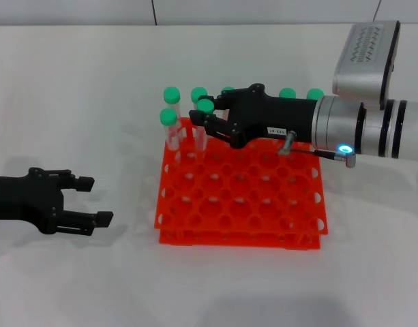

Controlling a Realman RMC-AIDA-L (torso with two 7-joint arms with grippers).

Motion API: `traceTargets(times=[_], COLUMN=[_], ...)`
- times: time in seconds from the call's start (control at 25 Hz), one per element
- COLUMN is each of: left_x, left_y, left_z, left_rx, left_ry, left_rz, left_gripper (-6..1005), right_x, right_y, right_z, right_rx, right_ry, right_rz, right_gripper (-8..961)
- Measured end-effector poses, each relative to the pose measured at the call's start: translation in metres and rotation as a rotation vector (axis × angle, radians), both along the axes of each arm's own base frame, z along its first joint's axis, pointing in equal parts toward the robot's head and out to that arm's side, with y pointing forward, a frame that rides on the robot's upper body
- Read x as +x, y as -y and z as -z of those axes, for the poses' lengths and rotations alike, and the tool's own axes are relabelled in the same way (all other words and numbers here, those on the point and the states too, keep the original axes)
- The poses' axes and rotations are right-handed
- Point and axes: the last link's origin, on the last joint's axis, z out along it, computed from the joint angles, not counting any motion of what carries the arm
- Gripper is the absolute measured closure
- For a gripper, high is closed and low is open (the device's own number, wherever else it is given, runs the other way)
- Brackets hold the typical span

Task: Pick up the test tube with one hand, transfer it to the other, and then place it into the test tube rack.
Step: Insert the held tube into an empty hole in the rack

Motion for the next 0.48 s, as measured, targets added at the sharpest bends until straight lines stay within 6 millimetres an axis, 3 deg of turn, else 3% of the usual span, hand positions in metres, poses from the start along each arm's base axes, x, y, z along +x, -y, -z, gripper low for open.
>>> traceTargets(times=[0.48], left_x=[-0.0008], left_y=[-0.0008], left_z=[0.0002], left_rx=[-0.002], left_ry=[-0.001], left_rz=[0.005], left_gripper=[134], right_x=[-0.0026], right_y=[0.0004], right_z=[0.0], right_rx=[-0.001], right_ry=[0.0], right_rz=[-0.021], right_gripper=[676])
